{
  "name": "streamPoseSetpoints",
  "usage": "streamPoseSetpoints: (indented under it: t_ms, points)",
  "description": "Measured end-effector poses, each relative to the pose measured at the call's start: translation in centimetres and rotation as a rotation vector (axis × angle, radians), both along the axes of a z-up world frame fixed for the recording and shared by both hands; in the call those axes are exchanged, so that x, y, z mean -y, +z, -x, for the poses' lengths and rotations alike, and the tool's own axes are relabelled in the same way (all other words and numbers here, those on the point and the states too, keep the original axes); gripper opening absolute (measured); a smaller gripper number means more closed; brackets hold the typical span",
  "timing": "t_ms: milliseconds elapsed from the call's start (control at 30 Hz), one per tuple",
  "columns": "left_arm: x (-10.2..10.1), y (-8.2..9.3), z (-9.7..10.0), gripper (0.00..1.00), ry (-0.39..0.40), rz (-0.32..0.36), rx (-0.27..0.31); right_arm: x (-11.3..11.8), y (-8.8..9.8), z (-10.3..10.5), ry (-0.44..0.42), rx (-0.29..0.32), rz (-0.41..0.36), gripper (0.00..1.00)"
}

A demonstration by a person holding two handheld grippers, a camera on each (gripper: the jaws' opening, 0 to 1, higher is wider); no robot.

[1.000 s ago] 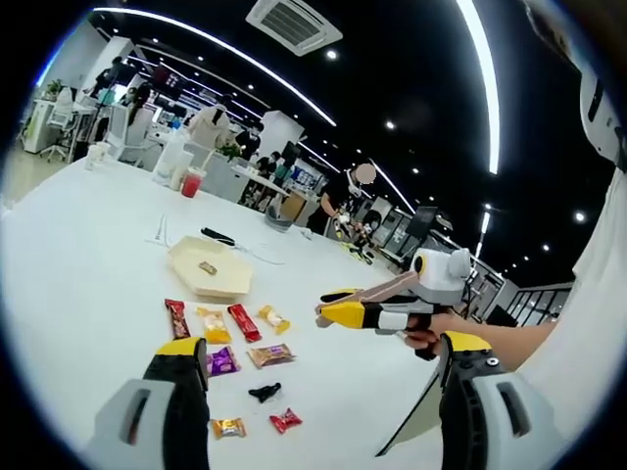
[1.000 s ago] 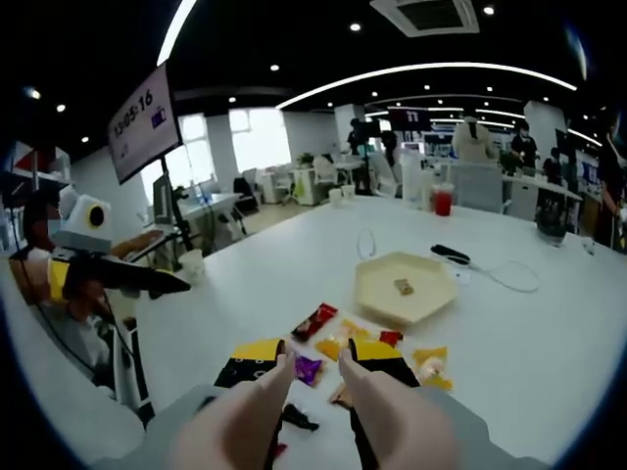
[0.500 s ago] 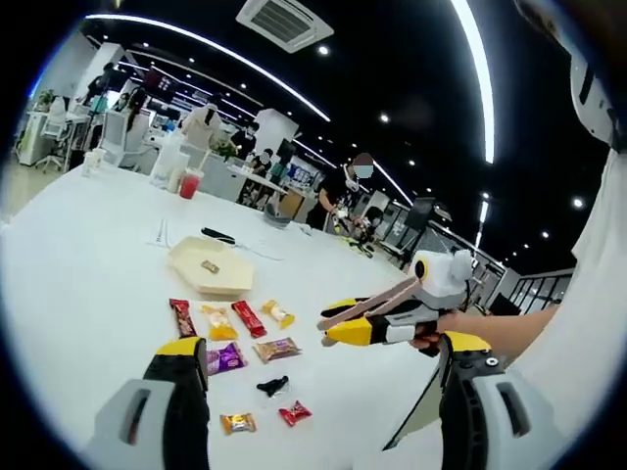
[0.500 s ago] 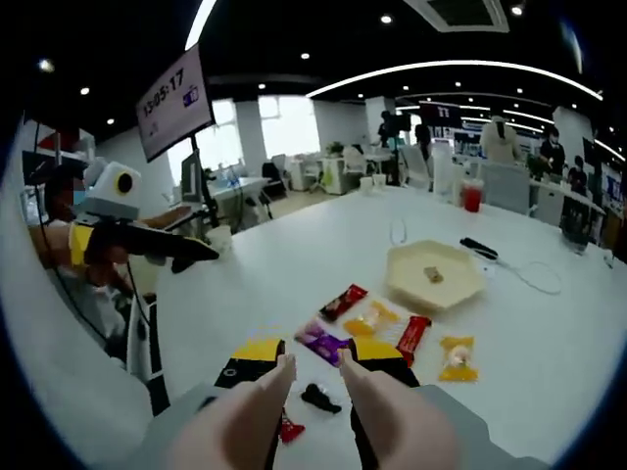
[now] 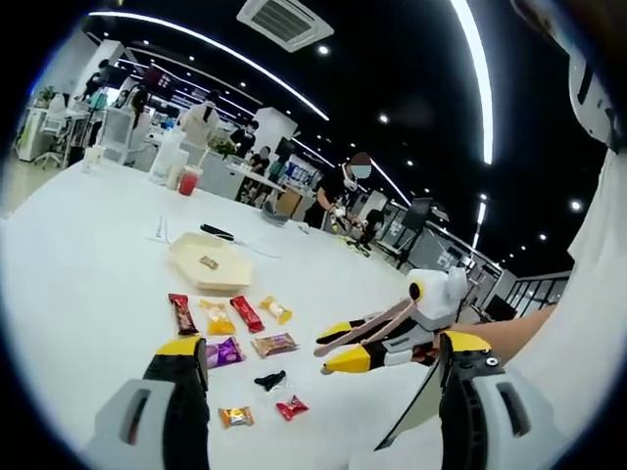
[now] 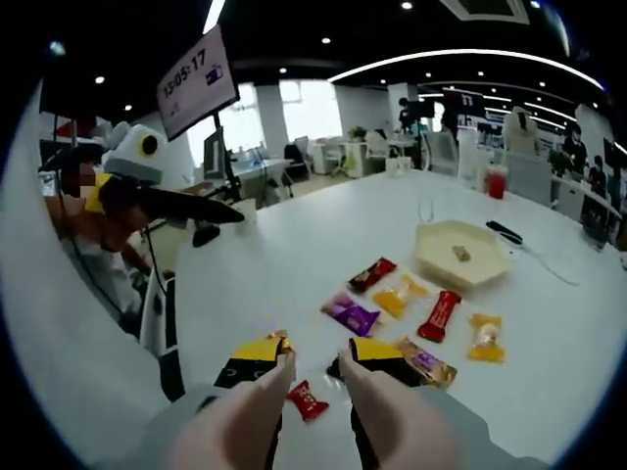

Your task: Place the target food into the container with the food tongs after gripping and lifting it, then release it inside without dropping or visibly crushing the food.

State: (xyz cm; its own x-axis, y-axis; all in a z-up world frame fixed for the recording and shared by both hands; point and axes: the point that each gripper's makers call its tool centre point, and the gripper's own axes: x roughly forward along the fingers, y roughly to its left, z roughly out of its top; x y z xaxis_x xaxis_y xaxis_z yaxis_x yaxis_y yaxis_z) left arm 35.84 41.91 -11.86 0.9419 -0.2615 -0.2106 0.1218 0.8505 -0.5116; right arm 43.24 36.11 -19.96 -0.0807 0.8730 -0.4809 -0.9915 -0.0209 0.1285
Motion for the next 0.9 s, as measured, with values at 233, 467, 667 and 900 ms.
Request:
streamPoseSetpoints:
  t_ms: [233,467,667,900]
  points:
    - [0.5,-0.5,0.4,0.99,-0.004,0.012,-0.007,0.5,-0.7,1.0,0.068,0.023,0.035,0.25]
    - [0.9,-0.4,0.6,0.99,-0.004,0.01,-0.006,0.7,-1.8,1.6,0.126,0.034,0.073,0.24]
    - [0.7,-0.1,0.7,0.99,0.017,0.002,-0.005,0.8,-4.0,3.2,0.21,0.055,0.145,0.23]
    - [0.5,-0.4,1.7,0.99,0.054,0.003,-0.023,1.2,-6.3,3.1,0.248,0.146,0.222,0.22]
